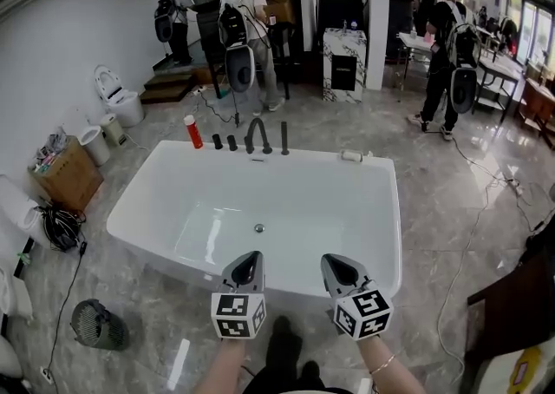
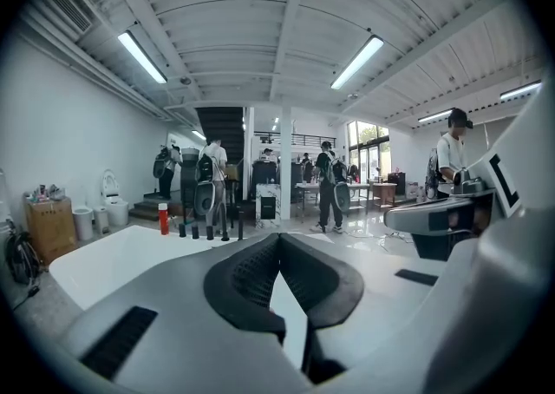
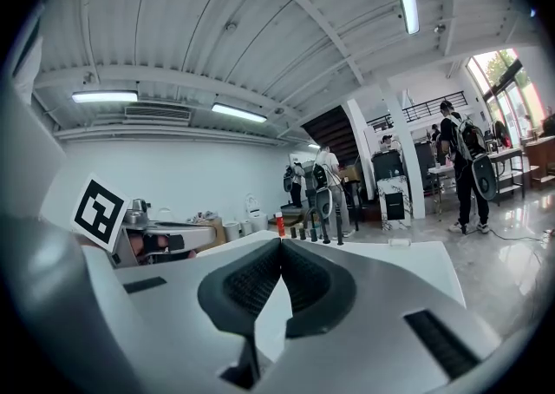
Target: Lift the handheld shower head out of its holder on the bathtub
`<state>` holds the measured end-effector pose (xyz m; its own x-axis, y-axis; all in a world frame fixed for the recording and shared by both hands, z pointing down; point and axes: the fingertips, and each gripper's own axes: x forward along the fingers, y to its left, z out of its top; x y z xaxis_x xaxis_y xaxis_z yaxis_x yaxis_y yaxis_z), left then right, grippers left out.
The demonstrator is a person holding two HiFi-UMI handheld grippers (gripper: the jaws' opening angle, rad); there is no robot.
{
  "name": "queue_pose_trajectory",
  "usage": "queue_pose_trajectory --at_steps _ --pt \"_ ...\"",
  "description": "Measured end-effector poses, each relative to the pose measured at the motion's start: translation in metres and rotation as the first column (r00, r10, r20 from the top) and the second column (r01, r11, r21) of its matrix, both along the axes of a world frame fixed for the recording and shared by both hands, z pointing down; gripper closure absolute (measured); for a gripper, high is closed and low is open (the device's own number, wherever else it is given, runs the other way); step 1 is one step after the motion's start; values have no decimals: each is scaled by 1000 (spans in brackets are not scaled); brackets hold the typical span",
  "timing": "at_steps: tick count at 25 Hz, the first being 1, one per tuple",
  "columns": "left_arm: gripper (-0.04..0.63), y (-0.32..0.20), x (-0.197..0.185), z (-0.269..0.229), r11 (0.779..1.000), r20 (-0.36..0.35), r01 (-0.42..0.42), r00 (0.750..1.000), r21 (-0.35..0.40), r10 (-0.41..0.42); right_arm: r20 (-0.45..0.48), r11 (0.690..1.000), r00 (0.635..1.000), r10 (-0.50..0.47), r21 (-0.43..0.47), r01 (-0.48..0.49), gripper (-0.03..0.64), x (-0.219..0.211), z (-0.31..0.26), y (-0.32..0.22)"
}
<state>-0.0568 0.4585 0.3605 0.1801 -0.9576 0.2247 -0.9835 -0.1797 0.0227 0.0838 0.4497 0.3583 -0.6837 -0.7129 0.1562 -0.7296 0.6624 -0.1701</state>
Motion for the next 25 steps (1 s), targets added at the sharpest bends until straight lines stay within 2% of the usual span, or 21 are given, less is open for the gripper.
queue_pose_trajectory --at_steps 15,21,25 --pt "577 -255 -129 26 998 -27 -50 998 -36 49 -15 998 999 52 -40 -52 611 -134 17 -242" --pt "575 -331 -174 23 996 -30 -77 997 -40 76 -37 996 997 71 -56 -73 611 -182 17 -309" --pt "575 -373 -191 32 994 -36 -99 995 -41 98 -47 993 994 95 -60 -98 611 -198 24 -347"
